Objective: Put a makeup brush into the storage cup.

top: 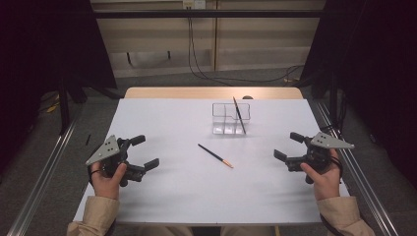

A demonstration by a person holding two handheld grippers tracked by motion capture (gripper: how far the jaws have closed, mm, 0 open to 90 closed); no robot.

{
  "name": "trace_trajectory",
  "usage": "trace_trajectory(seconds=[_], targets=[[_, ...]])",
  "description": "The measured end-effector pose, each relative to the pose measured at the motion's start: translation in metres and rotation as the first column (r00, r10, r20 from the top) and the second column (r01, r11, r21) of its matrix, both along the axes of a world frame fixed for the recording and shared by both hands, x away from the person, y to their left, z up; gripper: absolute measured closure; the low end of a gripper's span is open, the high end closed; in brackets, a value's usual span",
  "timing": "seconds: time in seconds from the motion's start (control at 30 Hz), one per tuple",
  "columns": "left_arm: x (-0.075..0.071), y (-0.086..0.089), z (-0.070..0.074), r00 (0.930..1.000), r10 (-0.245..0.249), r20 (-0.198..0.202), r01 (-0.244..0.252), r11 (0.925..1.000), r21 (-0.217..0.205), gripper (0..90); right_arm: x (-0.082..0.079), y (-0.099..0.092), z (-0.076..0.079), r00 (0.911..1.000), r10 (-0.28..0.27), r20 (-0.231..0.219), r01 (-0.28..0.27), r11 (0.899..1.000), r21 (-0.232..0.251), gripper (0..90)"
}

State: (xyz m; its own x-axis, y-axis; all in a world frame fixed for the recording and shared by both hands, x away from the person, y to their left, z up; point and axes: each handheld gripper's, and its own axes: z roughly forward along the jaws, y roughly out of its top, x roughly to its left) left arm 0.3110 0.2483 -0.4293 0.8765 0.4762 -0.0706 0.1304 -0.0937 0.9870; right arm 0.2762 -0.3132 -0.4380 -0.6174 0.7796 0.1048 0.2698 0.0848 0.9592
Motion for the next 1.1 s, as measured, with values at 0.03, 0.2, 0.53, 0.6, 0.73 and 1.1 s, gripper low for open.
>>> trace_trajectory(seconds=[0.03,0.2,0.53,0.6,0.73,1.1], targets=[[0.0,0.0,0.0,1.0,0.001,0.001,-0.001,1.0,0.004,0.4,-0.001,-0.001,0.0,1.0,0.001,0.002,-0.001,1.0,-0.003,1.9],[0.003,-0.001,-0.001,1.0,-0.004,0.001,0.004,1.0,0.008,0.5,-0.005,-0.003,-0.001,1.0,-0.002,-0.004,0.002,1.0,-0.011,1.8],[0.005,-0.001,-0.001,1.0,-0.005,-0.001,0.005,0.9999,0.009,0.4,-0.013,-0.012,-0.005,0.9998,-0.008,-0.015,0.008,1.0,-0.017,2.0],[0.005,-0.001,-0.002,1.0,-0.005,0.0,0.005,0.9999,0.009,0.4,-0.015,-0.016,-0.005,0.9997,-0.018,-0.015,0.018,1.0,-0.016,2.0],[0.006,-0.001,-0.002,1.0,-0.004,0.001,0.004,0.9998,0.017,0.5,-0.019,-0.022,-0.005,0.9995,-0.031,-0.011,0.031,0.999,-0.011,2.1],[0.009,-0.002,-0.001,1.0,-0.006,0.004,0.006,0.9999,0.016,0.4,-0.025,-0.028,-0.006,0.9992,-0.04,-0.009,0.04,0.999,-0.01,2.1]])
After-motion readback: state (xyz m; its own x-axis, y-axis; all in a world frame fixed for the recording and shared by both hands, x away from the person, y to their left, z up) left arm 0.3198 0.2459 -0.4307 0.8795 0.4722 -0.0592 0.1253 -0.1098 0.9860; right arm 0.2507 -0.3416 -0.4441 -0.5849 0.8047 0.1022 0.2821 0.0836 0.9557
